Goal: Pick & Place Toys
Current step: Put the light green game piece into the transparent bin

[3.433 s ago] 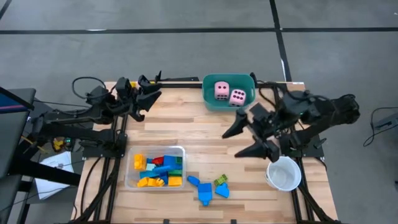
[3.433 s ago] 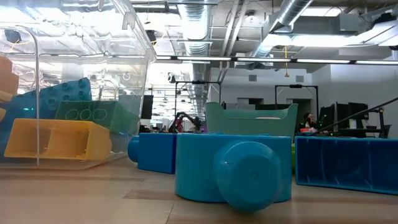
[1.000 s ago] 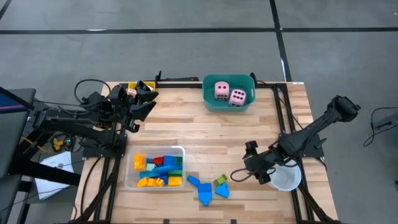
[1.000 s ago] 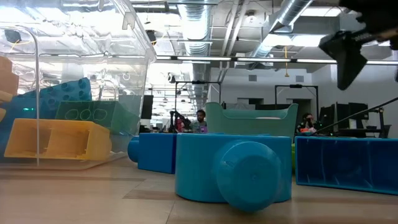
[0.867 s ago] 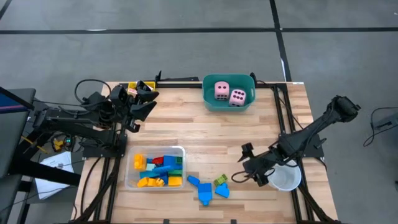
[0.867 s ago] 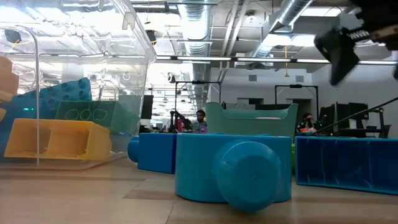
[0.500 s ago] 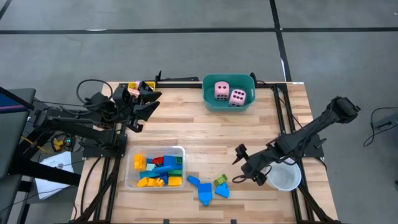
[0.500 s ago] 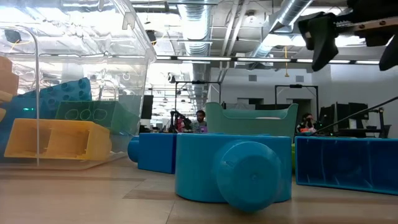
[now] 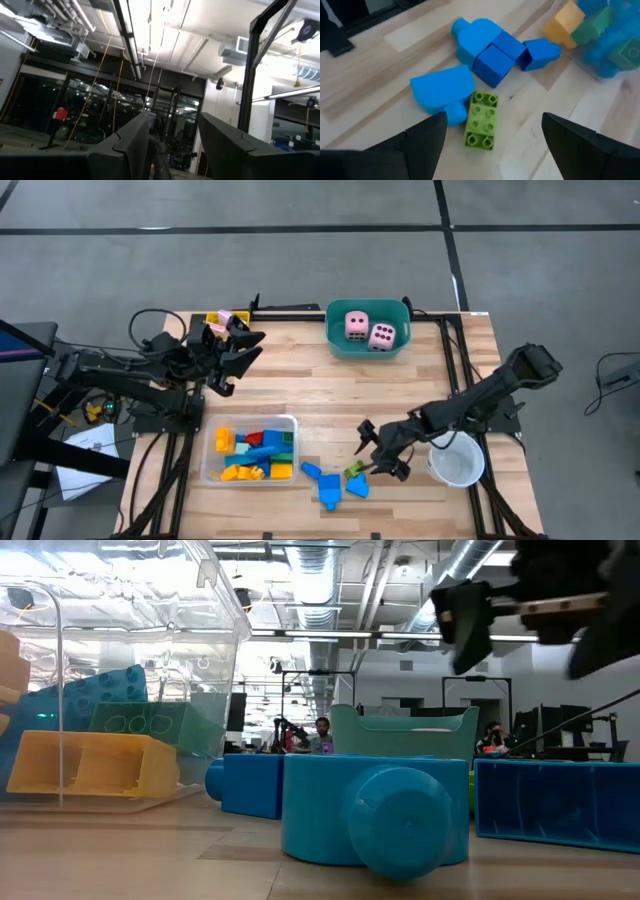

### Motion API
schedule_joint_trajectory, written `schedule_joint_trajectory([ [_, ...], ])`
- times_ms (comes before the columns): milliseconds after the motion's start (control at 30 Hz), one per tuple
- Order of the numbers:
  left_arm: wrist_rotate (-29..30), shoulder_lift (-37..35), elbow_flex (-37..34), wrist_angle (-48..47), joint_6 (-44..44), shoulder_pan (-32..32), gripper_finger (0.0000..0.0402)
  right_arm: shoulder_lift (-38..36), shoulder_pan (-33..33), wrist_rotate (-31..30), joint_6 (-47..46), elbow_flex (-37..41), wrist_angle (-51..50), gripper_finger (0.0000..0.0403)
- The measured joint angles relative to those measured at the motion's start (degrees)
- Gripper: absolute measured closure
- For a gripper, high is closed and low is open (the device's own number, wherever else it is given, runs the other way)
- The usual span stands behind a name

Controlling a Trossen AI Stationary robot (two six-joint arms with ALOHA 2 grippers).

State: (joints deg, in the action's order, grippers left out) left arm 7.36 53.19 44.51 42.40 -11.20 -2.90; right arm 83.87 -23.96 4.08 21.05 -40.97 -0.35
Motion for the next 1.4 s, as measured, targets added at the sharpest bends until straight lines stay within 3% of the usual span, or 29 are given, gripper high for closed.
schedule_joint_trajectory([
  [367, 0.1, -0.1, 0.0, 0.5, -0.2, -1.0, 0.0234, 10.4, 2.7, 0.5, 1.9, 0.0, 7.3, 0.0085],
  [1200, 0.0, -0.1, 0.0, 0.0, -0.2, -1.0, 0.0234, 11.1, 2.4, 1.9, 3.4, 0.0, 7.6, 0.0085],
  [1400, 0.0, -0.1, 0.0, 0.0, -0.2, -1.0, 0.0234, 15.0, 3.1, 1.9, 4.5, 0.0, 7.6, 0.0085],
])
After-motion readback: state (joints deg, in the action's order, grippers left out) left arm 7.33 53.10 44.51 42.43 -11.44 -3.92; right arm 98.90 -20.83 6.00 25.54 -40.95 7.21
